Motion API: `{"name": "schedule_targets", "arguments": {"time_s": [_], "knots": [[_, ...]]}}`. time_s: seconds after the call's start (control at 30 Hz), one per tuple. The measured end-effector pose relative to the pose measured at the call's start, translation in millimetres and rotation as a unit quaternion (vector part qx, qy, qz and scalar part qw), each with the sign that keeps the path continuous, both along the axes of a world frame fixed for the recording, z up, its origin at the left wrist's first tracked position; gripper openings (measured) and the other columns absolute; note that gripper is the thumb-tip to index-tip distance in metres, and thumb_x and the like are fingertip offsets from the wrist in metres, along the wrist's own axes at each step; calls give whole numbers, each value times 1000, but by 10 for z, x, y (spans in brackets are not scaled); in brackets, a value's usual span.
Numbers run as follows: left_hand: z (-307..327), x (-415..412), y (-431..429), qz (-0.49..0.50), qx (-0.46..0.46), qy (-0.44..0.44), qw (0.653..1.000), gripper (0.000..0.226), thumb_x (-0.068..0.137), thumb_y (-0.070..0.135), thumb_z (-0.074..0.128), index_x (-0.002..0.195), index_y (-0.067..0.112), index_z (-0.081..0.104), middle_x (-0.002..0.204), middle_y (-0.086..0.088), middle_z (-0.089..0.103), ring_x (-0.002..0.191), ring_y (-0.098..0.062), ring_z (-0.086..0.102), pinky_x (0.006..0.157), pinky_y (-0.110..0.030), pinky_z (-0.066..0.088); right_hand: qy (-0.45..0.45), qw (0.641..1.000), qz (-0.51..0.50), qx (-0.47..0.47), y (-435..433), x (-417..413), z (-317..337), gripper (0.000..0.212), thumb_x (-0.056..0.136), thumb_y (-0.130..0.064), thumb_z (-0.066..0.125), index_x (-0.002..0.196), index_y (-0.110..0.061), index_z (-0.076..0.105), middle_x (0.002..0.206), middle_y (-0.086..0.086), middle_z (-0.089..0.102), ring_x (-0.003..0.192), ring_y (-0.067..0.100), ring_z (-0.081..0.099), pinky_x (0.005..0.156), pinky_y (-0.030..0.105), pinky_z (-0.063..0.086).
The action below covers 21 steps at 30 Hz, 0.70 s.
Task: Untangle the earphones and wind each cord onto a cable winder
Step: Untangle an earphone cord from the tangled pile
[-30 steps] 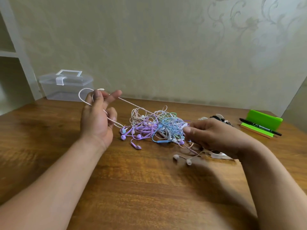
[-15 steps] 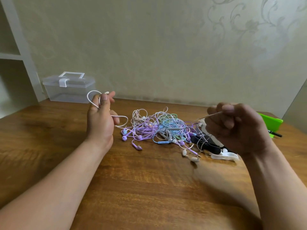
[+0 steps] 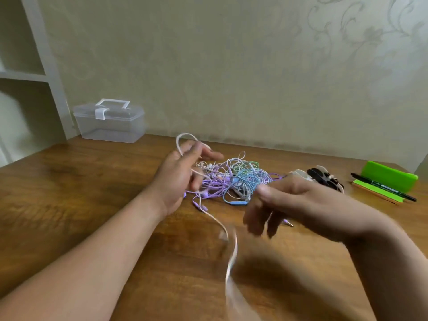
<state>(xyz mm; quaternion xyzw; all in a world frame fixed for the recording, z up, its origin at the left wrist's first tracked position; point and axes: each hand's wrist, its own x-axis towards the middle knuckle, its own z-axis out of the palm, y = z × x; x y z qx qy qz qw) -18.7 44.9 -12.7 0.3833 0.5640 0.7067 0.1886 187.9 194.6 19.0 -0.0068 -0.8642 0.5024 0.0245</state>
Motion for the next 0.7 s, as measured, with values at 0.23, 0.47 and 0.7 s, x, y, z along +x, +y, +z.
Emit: {"name": "schedule_targets", "arguments": {"time_s": [0.23,0.47,0.7], "knots": [[-95,231,80,-121,-94,110,982,27,106,32,50,128,28,65,98,-3,71,46,-9,45,49,-27,32,59,955,-271,-99,-196,-332,-216,59,104,-61,43,85,-16,76,78,5,74,75,20,70,75,40,55],[-94,300,21,-92,-167,281,941,93,79,44,86,146,70,27,118,16,42,88,14,56,92,-14,46,77,943,-274,-174,-177,-413,-289,67,101,-69,40,113,-14,76,103,5,80,100,20,76,88,41,59],[-108,303,32,-127,-150,223,955,70,87,17,71,140,54,46,90,7,57,75,-6,56,75,-24,48,118,948,-265,-131,-187,-420,-336,32,106,-36,58,102,-15,81,96,18,77,83,20,69,80,38,53]]}}
